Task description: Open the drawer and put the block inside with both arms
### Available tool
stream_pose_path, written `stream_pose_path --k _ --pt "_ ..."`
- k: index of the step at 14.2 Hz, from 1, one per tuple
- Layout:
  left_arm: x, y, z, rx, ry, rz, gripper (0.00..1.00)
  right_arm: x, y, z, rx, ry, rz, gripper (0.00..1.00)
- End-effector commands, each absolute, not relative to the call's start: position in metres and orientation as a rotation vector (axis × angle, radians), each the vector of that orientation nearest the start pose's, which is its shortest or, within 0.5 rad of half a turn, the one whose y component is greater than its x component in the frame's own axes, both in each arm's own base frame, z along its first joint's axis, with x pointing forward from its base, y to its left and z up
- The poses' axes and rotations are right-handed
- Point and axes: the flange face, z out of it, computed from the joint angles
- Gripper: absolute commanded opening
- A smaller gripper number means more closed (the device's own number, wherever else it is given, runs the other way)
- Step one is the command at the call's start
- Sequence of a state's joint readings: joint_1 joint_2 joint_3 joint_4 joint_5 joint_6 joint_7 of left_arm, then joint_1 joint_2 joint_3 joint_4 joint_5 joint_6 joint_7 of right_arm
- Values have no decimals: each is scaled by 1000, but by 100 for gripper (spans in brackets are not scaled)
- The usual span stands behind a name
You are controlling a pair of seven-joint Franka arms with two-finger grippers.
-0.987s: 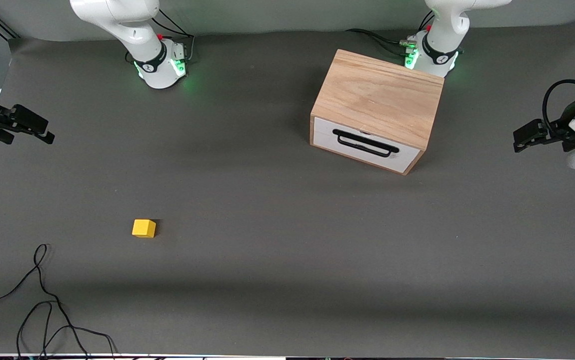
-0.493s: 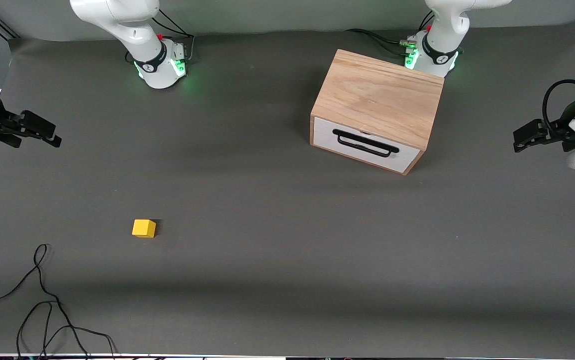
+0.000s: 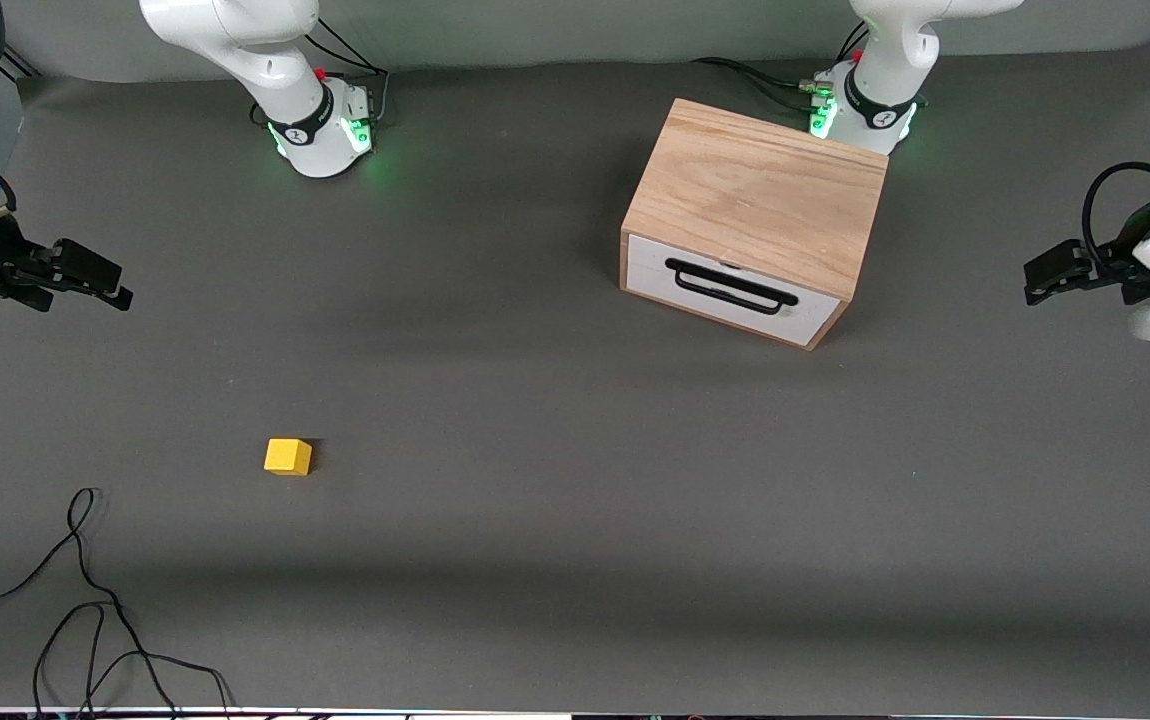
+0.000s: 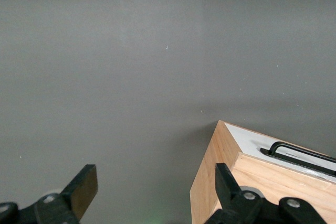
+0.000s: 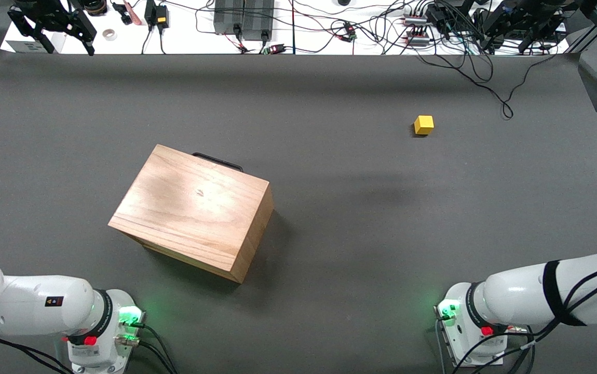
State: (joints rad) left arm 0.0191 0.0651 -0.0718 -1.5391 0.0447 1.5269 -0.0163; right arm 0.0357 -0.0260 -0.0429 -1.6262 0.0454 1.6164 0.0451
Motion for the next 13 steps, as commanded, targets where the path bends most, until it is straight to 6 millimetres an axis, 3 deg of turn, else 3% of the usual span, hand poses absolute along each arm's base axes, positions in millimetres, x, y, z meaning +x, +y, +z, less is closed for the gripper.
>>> stream_pose_path --k 1,5,6,7,10,13 --pt "569 -24 584 -3095 87 205 100 552 2 622 -3096 69 -44 100" --pt "568 -30 582 -3099 71 224 98 554 0 621 -3099 62 -47 100" --pt "569 -31 581 -3102 57 224 92 554 0 620 -3101 62 -44 100" --pt "570 -32 578 -3105 -30 231 90 553 0 619 -3100 64 -40 100" --pt "571 -60 563 -3127 -496 333 90 551 -1 618 -3101 64 -30 100" --pt "572 -111 546 -3050 -761 383 99 550 0 619 -3101 59 -28 100"
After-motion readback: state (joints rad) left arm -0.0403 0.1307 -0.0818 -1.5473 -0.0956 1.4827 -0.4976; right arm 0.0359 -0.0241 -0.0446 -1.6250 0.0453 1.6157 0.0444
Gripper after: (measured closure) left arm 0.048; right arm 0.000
